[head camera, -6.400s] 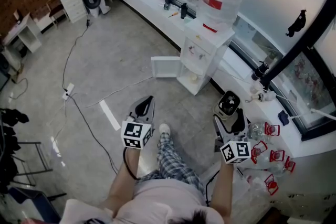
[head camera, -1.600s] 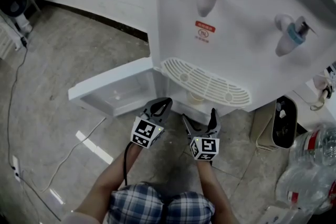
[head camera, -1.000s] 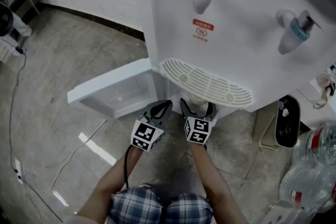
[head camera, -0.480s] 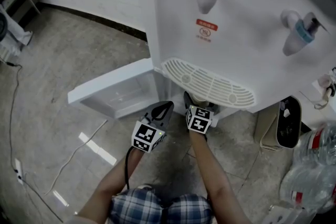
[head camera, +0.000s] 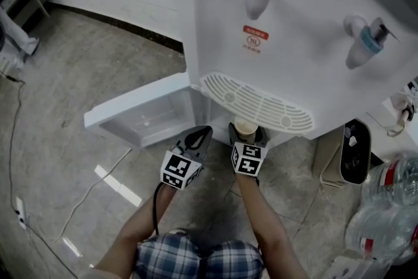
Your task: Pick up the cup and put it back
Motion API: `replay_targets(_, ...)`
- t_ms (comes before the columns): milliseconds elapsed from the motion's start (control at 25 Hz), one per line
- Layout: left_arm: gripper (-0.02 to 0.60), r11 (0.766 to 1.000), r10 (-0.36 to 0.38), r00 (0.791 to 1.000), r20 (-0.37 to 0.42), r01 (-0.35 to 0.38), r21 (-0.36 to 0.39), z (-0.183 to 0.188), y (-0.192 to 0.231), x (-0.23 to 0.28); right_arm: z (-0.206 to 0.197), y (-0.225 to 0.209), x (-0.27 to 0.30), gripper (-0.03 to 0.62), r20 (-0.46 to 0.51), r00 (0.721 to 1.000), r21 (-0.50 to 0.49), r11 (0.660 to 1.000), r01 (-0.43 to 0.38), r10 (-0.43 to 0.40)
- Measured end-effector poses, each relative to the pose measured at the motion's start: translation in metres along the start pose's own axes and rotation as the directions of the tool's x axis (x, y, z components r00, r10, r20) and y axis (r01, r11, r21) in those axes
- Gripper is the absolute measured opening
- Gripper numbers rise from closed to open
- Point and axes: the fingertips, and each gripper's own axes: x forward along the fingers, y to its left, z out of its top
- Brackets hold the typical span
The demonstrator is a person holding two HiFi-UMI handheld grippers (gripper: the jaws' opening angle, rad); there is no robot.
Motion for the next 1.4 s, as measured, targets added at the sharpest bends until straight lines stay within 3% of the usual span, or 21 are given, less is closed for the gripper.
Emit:
replay_targets(320, 0.026, 1.0, 0.002, 1.0, -0.003, -0.002, -0.001, -0.002, 0.0, 0.002, 0.035, 0.024, -0.071, 0.419, 0.078, 0.992, 0.008, 0.994, -0.104, 0.104)
replay_targets(480, 0.026, 1.0, -0.004, 1.0, -0.029, 0.004, 0.0, -0.008, -0.002, 0.004, 0.066, 0.033, -0.105, 0.419, 0.125, 0.983, -0.017, 0.991, -0.134, 0.135)
replay_targets(760, 0.026, 1.0, -0.011, 1.0, -0.001, 0.011, 0.016, 0.0, -0.006, 0.009, 0.096, 0.042, -0.15, 0.419, 0.164, 0.97, -0.062, 0.983, -0.173, 0.181)
replay_targets(960, 0.026, 1.0, -0.008, 1.0, -0.001, 0.008, 0.015, 0.0, -0.006, 0.009, 0.093, 0.038, -0.142, 0.419, 0.168, 0.97, -0.072, 0.984, -0.164, 0.174)
replay_targets(1400, 0.026, 1.0, -0.012, 1.0, -0.002, 0.012, 0.014, 0.001, -0.007, 0.009, 0.051, 0.018, -0.059, 0.419, 0.109, 0.99, -0.022, 0.996, -0.084, 0.086)
